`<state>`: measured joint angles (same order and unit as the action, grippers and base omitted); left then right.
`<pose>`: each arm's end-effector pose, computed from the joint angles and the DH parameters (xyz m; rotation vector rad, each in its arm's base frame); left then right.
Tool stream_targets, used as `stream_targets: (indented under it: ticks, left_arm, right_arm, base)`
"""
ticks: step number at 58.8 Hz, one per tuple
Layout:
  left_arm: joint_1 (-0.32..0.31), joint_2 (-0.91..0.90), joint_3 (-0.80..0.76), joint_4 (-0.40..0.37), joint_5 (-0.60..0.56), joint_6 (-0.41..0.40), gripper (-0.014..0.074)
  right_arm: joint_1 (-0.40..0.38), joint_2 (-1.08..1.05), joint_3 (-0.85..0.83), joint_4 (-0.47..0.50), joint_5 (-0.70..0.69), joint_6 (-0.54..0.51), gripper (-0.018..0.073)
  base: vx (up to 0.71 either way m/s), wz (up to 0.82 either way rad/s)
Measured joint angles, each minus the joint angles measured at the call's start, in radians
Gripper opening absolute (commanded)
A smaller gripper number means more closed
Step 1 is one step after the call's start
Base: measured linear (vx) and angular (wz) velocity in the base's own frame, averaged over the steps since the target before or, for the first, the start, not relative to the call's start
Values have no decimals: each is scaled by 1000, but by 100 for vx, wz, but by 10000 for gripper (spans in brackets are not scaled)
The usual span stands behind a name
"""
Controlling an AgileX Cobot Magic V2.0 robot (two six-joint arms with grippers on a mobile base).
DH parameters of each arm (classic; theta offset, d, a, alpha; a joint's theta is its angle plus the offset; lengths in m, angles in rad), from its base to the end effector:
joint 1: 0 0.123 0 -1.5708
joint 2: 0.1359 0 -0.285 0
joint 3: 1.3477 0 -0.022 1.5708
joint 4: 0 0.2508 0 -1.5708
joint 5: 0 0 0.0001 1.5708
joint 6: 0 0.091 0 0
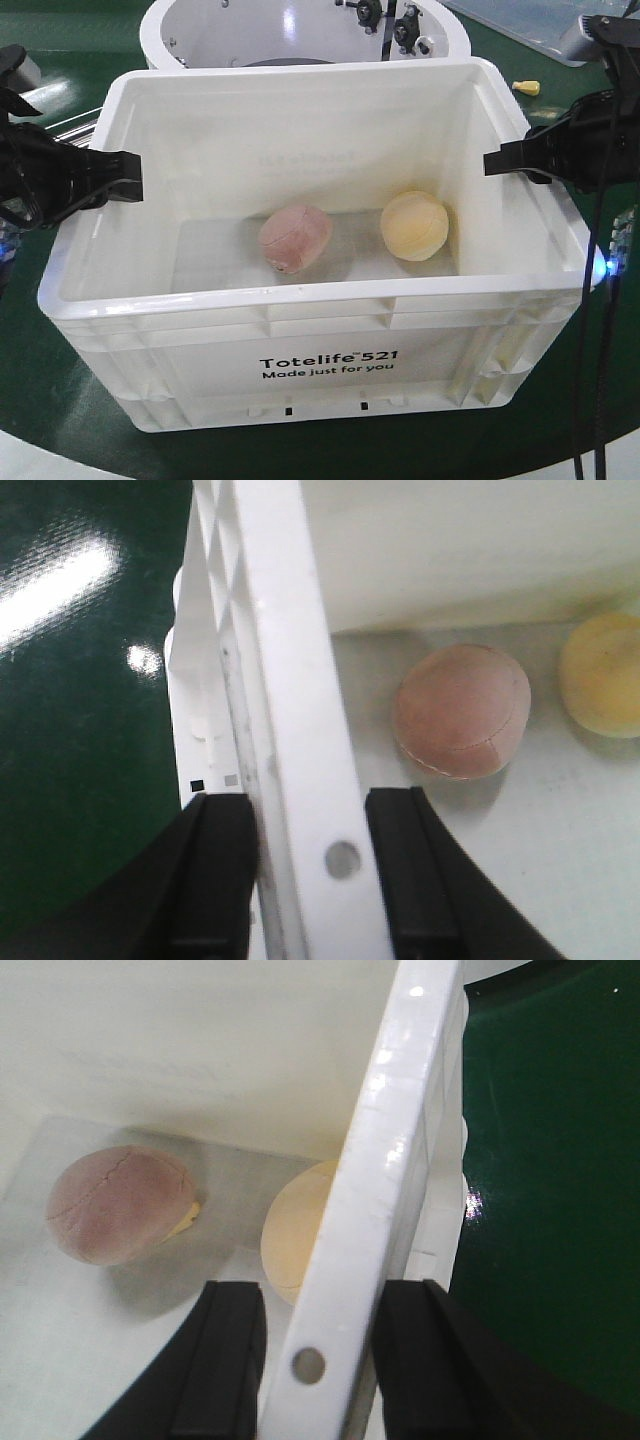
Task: Place moving items into box and shelve
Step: 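Lower both grippers onto the crate's side rims and close on them, then lift the crate off the table with both grippers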
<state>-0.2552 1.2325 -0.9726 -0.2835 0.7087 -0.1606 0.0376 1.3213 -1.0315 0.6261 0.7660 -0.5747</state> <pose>0.2394 -0.0796 0.3128 -0.0683 2.4768 -0.5017 0.2701 0.0472 0.3139 -0.3433 2.3674 0.4811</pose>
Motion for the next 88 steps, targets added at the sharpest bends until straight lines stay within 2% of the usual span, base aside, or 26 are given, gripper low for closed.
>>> stream_targets:
  ticks: [13, 33, 60, 88]
  left_arm:
    - [0, 12, -36, 18, 23, 11, -7]
    - [0, 25, -182, 67, 118, 30, -6]
    - [0, 24, -328, 56, 213, 43, -6]
    - [0, 24, -341, 56, 244, 45, -6]
  right_arm:
    - [0, 2, 0, -3, 2, 4, -8]
    - [1, 3, -46, 4, 16, 7, -7]
    - [0, -112, -107, -17, 14, 25, -6]
    - [-2, -121, -107, -18, 20, 28, -6]
  base:
    - [0, 0]
    - [0, 0]
    - [0, 0]
    - [0, 0]
